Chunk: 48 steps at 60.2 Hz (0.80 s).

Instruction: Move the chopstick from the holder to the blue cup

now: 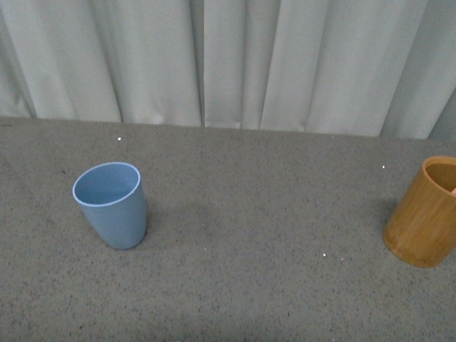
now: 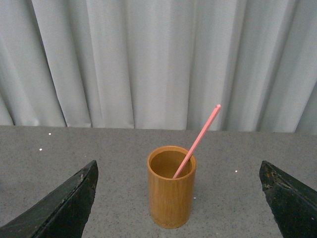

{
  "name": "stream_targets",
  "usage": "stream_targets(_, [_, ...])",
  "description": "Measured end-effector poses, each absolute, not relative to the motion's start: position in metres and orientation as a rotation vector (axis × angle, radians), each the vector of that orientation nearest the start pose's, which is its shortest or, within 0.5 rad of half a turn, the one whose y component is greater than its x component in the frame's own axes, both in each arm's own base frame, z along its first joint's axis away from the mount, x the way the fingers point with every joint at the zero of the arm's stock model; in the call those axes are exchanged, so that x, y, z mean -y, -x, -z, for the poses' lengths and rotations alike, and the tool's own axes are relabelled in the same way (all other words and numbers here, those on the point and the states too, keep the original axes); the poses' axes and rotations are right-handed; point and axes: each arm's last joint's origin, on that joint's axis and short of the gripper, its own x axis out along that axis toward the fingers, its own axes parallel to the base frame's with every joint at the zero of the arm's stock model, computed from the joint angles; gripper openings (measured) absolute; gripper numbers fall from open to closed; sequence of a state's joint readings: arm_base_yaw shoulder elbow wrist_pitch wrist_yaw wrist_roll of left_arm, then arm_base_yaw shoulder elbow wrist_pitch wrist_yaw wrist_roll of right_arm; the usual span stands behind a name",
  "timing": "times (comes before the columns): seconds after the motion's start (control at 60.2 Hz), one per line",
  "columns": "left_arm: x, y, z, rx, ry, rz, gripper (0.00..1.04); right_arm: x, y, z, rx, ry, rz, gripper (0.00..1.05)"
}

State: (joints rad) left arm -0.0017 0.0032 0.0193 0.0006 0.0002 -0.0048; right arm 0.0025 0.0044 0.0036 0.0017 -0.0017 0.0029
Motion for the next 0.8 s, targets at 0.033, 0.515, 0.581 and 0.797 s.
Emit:
stream_targets(0.033, [0.0, -0.097, -0.17, 0.017, 0.004, 0.002, 0.98, 0.0, -0.098, -0.165, 0.001, -0.003, -0.004, 0.95])
stream_targets(0.515, [0.028, -0.178, -0.156, -0.253, 0.76, -0.234, 0.98, 0.0, -0.098, -0.165, 0.001, -0.003, -0.004, 0.95])
stream_targets(0.581, [0.04, -0.195, -0.153, -0.308, 0.757, -0.216, 0.98, 0.0, -0.098, -0.165, 0.001, -0.003, -0.004, 0.95])
stream_targets(0.797, [0.061, -0.236, -0.143, -0.409, 0.662, -0.217, 0.98, 0.0, -0.098, -0.165, 0.001, -0.003, -0.004, 0.95])
